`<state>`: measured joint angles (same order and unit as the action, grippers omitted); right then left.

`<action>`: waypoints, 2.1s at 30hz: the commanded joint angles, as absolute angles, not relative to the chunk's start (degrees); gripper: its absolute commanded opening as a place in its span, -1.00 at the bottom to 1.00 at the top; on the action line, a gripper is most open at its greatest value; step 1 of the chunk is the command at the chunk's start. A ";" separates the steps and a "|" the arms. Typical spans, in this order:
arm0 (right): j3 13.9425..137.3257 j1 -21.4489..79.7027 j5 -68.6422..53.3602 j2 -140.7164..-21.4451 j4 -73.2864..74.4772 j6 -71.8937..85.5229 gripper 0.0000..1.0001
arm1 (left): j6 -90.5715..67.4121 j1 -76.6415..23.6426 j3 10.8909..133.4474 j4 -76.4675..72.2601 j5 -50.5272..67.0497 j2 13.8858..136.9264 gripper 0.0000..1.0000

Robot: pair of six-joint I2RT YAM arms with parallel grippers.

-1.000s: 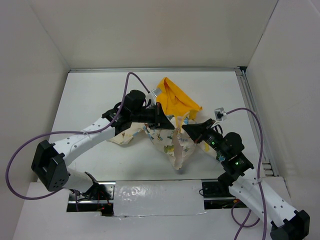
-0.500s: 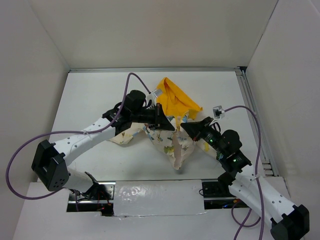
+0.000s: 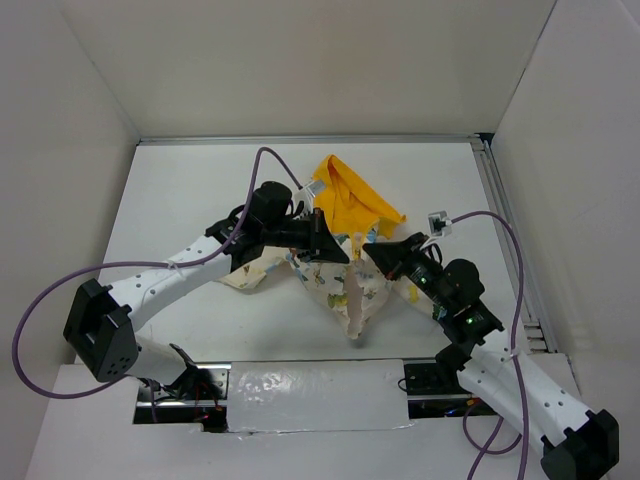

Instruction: Zip up the jacket

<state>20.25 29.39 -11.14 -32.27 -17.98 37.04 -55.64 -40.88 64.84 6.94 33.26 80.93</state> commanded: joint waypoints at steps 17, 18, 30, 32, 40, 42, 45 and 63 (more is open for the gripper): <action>21.00 29.79 -14.94 -28.56 -15.38 36.21 -1.00 | -56.25 -40.96 65.21 4.04 28.83 78.31 -1.00; 20.83 29.79 -14.94 -28.56 -15.55 36.12 -1.00 | -56.25 -40.87 65.21 4.13 28.74 78.31 -1.00; 21.80 29.88 -14.86 -31.55 -17.58 35.95 -1.00 | -56.16 -40.87 65.04 3.52 30.15 78.57 -1.00; 21.62 29.88 -14.68 -31.47 -18.54 36.21 -1.00 | -56.16 -40.87 64.69 3.16 30.23 78.57 -1.00; 21.45 29.79 -13.71 -29.88 -19.16 36.91 -1.00 | -55.90 -40.87 64.42 3.16 30.06 78.66 -1.00; 21.36 29.97 -13.36 -29.97 -19.16 37.09 -1.00 | -55.90 -40.87 64.16 2.73 30.50 78.49 -1.00; 21.71 29.79 -13.36 -30.76 -19.34 37.00 -1.00 | -56.07 -40.87 63.72 1.58 31.90 78.31 -1.00; 21.00 29.71 -9.67 -29.44 -20.13 39.20 -1.00 | -56.25 -40.87 62.93 0.62 33.66 78.49 -1.00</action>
